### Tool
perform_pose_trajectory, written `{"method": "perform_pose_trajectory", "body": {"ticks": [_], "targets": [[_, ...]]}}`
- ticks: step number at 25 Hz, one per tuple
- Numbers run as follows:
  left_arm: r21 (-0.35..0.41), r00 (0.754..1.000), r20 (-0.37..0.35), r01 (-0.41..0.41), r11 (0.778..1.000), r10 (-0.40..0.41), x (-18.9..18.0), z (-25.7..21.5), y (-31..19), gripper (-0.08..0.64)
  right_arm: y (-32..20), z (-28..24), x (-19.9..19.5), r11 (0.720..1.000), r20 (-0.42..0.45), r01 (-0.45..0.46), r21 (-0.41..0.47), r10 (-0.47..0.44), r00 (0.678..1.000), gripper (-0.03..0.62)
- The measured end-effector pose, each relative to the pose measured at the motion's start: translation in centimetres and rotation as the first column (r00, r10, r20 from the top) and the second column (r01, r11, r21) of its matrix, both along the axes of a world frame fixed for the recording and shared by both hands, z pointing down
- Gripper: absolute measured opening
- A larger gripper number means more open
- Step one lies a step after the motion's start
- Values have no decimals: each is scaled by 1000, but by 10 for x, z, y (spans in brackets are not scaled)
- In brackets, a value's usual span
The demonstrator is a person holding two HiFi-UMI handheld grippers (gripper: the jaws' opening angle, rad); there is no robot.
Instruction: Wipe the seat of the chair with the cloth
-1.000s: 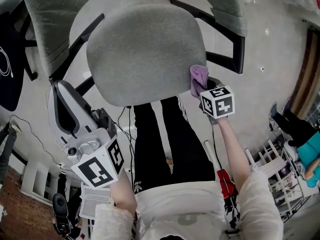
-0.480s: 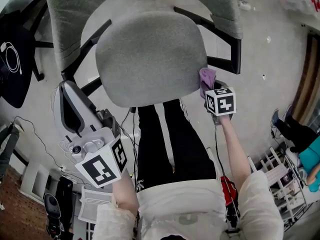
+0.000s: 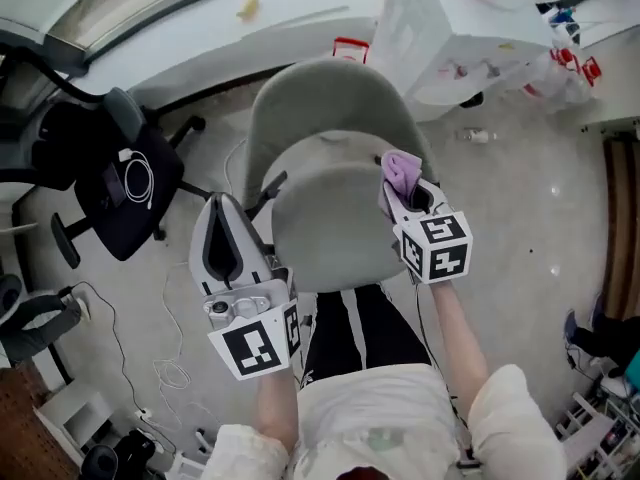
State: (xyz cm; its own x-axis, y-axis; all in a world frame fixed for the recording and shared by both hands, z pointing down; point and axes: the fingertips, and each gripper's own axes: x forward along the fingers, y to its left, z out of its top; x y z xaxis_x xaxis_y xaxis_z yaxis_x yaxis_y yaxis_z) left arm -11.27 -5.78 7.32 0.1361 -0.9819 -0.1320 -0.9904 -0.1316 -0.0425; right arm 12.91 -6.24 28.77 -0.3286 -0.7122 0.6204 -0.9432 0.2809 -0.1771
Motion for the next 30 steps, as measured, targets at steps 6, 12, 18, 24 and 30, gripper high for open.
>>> {"method": "perform_pose_trajectory", "body": {"ticks": [6, 12, 18, 24, 30], "targets": [[78, 995, -55, -75, 994, 79, 10, -141, 21, 12, -3, -235, -35, 944, 114, -36, 328, -1, 993, 87], [156, 986, -38, -153, 976, 160, 18, -193, 56, 12, 39, -340, -75, 868, 201, -27, 495, -84, 976, 87], [163, 976, -48, -204, 965, 214, 25, -197, 72, 12, 79, -351, -107, 839, 171, 9, 543, -121, 978, 87], [181, 966, -58, -238, 954, 252, 23, -204, 76, 12, 89, -355, -116, 828, 123, 24, 561, -112, 986, 87], [181, 964, -63, -244, 953, 259, 21, -200, 74, 12, 87, -358, -112, 830, 110, 12, 558, -89, 990, 87]]}}
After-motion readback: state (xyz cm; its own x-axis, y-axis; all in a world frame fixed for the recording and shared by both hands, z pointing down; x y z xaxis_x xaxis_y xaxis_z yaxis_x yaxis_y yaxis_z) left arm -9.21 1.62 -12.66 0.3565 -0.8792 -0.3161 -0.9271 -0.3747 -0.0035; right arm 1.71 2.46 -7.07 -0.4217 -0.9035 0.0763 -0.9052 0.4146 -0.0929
